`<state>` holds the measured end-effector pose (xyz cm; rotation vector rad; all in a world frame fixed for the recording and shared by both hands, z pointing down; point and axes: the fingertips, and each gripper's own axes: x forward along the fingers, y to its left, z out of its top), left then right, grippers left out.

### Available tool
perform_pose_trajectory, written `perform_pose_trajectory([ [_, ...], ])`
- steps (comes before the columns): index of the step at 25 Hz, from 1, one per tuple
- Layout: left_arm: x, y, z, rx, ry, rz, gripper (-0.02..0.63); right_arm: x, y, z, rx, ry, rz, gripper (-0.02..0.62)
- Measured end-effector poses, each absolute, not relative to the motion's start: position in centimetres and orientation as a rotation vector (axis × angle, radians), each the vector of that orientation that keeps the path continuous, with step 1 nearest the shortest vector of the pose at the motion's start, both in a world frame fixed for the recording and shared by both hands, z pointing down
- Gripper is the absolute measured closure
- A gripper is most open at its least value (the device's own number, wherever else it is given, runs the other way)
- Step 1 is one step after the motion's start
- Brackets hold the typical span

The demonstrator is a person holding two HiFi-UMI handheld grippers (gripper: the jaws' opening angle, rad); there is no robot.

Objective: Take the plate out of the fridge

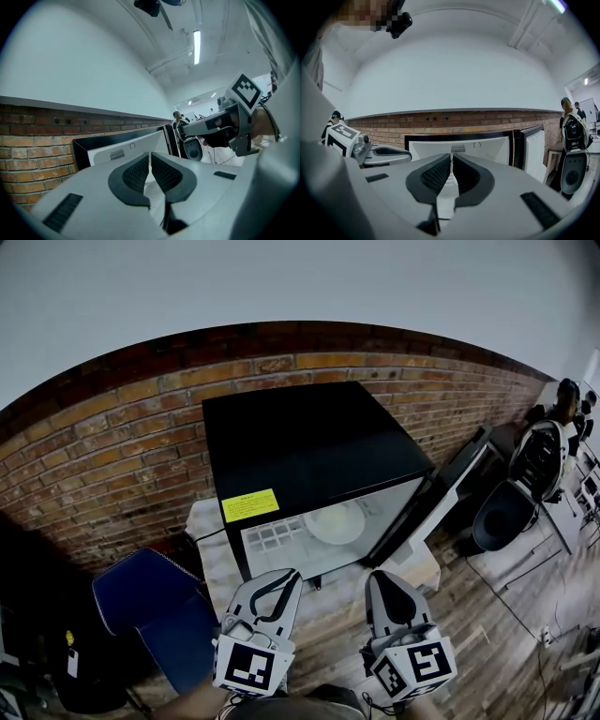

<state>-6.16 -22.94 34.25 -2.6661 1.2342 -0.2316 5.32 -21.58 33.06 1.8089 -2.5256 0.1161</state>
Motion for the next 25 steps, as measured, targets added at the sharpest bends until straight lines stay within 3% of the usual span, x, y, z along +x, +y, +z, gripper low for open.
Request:
perform_pose_trajectory([
  [15, -2.3, -26.7, 34.3, -2.634, 1.337, -0.233, 0.577, 8.1, -27.4, 34.9, 1.701, -2.599, 0.249, 0.558],
  [19, -1.6, -27.6, 34.9, -2.621, 1.344, -0.267, 0.577, 8.6, -29.5, 35.9, 1.681, -2.628, 0.347, 0.481],
  [25, -0.9, -29.2, 35.8, -2.632, 1.376, -0.290, 0.577, 10.0, -32.4, 38.8, 1.690, -2.617, 0.530, 0.425],
])
